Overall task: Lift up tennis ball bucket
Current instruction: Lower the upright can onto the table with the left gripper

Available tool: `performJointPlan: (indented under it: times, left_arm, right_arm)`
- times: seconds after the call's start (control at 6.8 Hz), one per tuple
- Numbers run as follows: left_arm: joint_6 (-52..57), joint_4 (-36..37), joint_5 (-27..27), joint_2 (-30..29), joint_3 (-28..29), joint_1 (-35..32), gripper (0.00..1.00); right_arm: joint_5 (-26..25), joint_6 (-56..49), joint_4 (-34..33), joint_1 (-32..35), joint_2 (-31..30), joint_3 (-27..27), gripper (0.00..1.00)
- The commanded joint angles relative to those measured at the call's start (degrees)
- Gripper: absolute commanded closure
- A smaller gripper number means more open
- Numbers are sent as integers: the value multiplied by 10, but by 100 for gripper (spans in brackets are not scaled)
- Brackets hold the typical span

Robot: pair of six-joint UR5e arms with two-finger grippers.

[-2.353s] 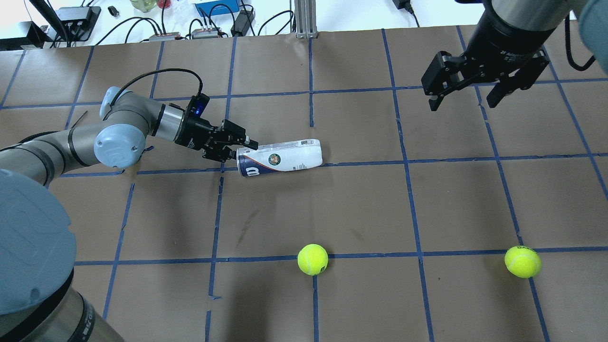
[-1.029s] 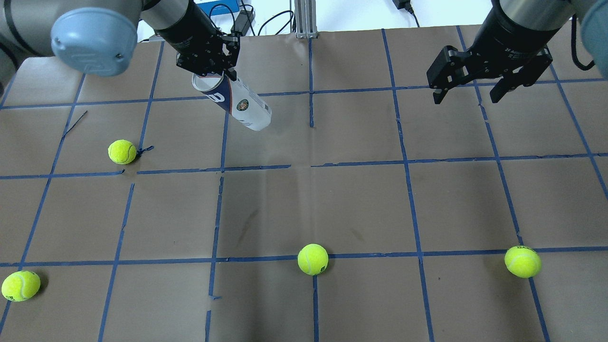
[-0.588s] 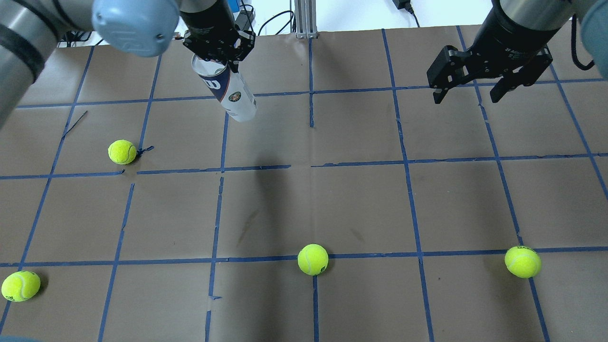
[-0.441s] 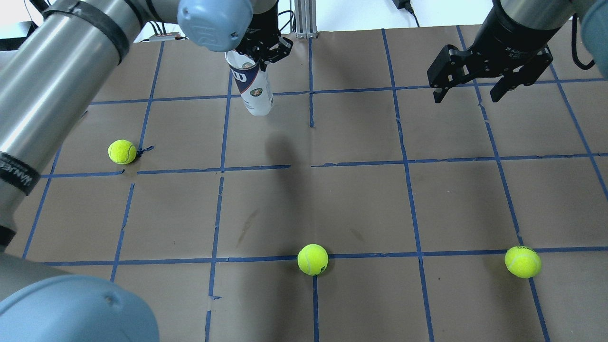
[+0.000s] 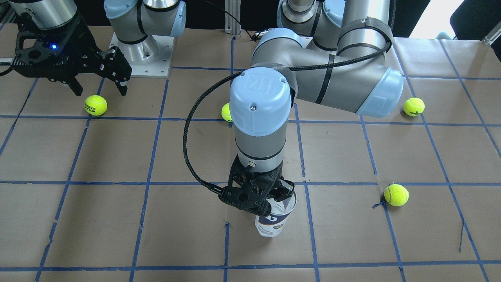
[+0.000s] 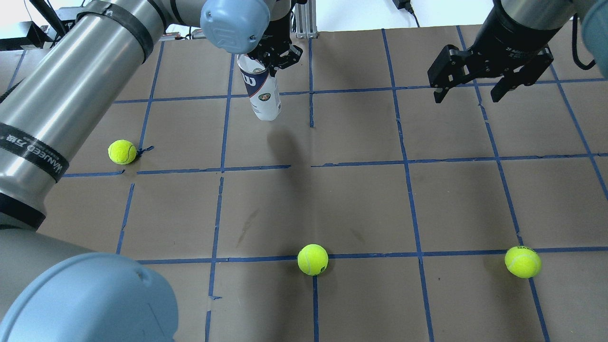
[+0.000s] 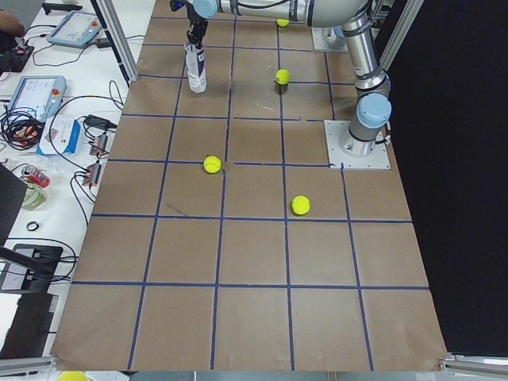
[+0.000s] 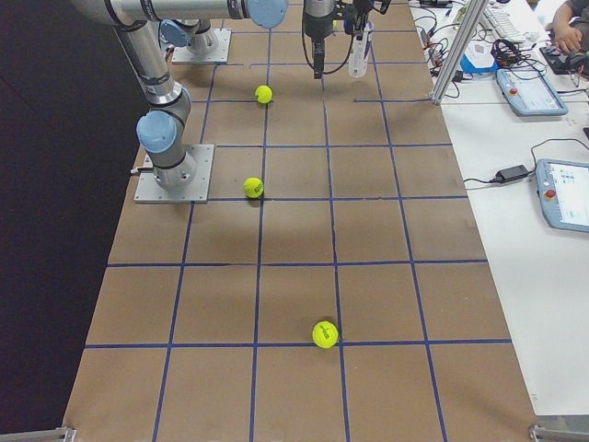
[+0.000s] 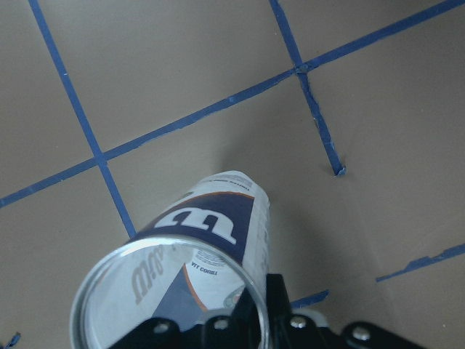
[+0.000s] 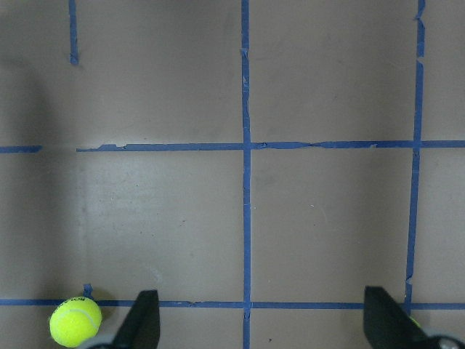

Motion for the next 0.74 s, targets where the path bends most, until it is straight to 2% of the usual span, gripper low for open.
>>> performJointPlan:
  times: [0.0,0.44,0.59]
  left_arm:
    - [-5,-1,-22,-11,2,15,100]
    - [-16,3,-14,-26,-3,25,97]
    - [-19,4,-13,-25,-4,25,68]
  right_arm:
    - [-2,4,0,1,-2,-1,0]
    - [-1,34,10,6,-10,-4,0]
    - [1,62,10,6,-10,-4,0]
